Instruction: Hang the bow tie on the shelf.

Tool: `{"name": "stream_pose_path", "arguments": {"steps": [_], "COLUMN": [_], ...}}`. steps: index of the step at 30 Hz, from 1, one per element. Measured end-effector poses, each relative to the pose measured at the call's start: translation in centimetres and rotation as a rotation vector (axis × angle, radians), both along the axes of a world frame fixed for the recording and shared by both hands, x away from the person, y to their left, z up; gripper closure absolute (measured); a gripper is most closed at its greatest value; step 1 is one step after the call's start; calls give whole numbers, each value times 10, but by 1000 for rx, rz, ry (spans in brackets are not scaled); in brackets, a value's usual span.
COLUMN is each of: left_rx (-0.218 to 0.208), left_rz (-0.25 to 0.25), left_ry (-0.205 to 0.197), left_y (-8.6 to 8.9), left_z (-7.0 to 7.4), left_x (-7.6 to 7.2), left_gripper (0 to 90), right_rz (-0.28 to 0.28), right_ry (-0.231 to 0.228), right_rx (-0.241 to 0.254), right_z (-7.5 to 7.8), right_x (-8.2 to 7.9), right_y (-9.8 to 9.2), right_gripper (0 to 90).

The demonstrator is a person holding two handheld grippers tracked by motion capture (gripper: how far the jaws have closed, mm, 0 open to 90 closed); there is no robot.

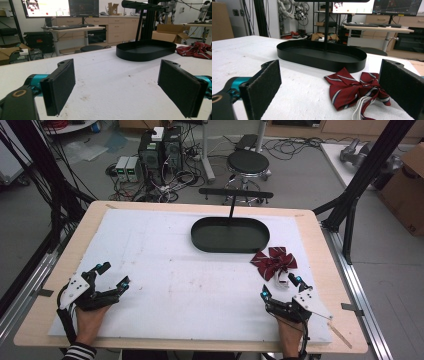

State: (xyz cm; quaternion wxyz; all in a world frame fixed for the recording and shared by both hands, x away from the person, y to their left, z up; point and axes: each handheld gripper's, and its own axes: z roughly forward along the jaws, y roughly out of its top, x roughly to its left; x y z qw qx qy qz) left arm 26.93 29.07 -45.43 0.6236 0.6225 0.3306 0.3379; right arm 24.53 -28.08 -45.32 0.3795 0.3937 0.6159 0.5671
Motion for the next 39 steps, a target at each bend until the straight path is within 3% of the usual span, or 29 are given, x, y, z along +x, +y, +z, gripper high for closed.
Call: {"name": "stream_pose_path", "arguments": {"steps": [23, 31, 33, 35, 39], "left_rx": [1, 8, 10, 10, 10], "left_rz": [5, 5, 5, 3, 2], "left_ry": [-13, -12, -12, -11, -9], "left_y": [0, 0, 0, 0, 0], "left_z": [0, 0, 0, 0, 0], "left_x": [-2, -1, -1, -1, -1], "left_gripper": [149, 149, 149, 149, 149], "right_rz": [-12, -5, -21, -27, -10], "right_ry": [11, 39, 74, 73, 66], "right_rx": [-25, -24, -62, -91, -53], "right_z": [1, 2, 4, 10, 27], "right_x": [1, 3, 6, 5, 4], "right_y": [3, 3, 1, -1, -8], "right_gripper": [36, 36, 38, 39, 39]}}
